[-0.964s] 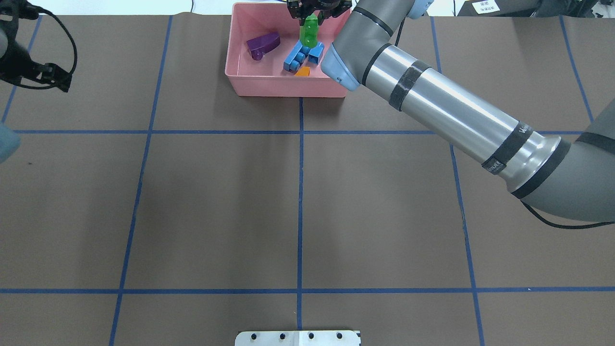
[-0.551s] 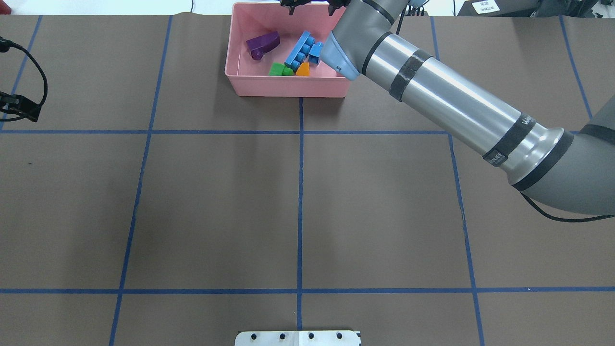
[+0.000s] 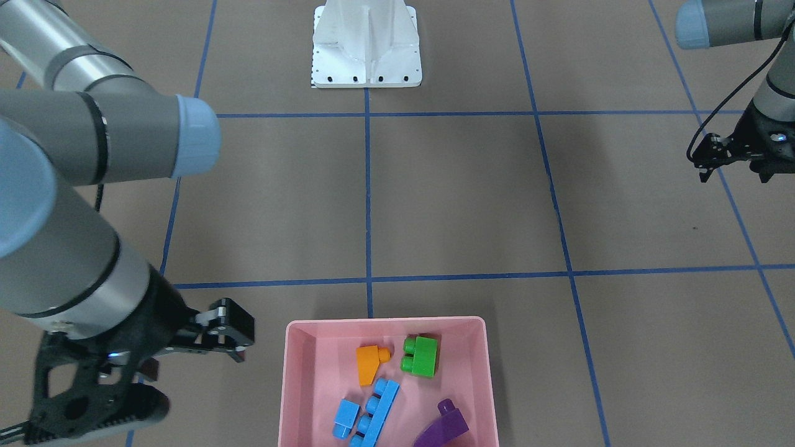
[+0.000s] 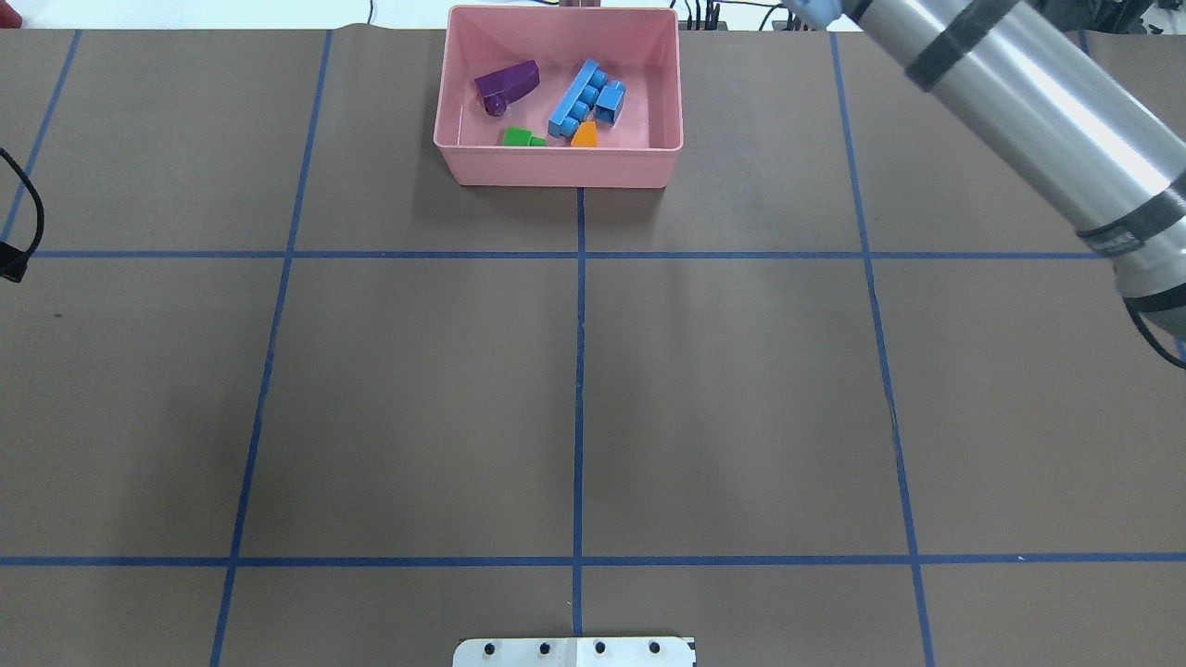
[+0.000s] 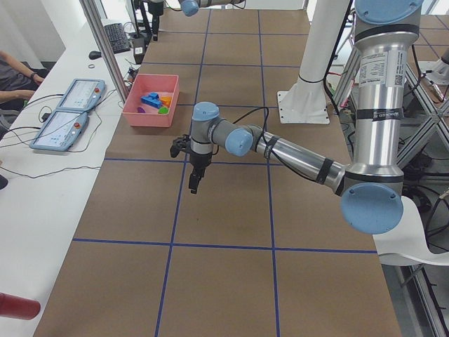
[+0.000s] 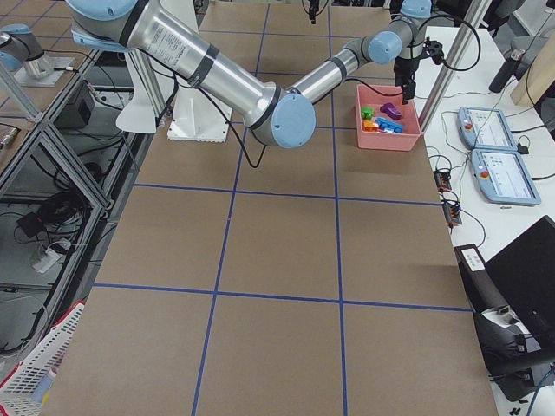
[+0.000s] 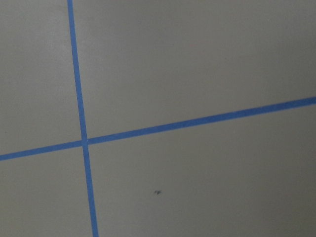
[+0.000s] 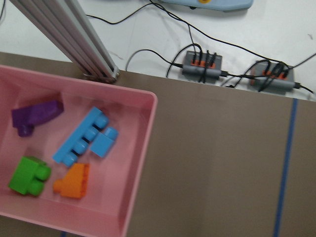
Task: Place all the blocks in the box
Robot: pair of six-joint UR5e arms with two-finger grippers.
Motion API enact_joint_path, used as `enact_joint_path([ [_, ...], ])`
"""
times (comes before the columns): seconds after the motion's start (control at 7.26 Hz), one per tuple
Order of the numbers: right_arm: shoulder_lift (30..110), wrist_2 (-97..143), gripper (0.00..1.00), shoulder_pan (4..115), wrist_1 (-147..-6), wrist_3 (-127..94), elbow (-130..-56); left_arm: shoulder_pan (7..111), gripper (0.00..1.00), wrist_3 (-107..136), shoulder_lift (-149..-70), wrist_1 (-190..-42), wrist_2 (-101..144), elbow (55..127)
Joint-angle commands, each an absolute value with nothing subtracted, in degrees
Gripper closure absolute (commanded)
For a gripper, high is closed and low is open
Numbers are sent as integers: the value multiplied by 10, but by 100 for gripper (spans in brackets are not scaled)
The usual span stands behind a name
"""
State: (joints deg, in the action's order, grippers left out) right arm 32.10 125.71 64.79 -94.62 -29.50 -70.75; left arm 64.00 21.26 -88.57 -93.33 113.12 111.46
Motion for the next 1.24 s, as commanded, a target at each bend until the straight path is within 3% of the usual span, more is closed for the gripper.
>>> enact_joint_path([
  [0.0,471,1263,0,699,-1063,-107,-851,651,0,163,-881,-920,1161,1118],
  [0.28,616,1310,0,763,-1058,11,-925,728,0,31,-854,-920,1256,1112],
  [0.69,745,1364,0,861,-1065,147,-928,825,0,-76,-831,-919,1274,1093],
  [1.1,868,1423,0,894,-986,151,-933,852,0,-72,-825,-940,1272,1053],
])
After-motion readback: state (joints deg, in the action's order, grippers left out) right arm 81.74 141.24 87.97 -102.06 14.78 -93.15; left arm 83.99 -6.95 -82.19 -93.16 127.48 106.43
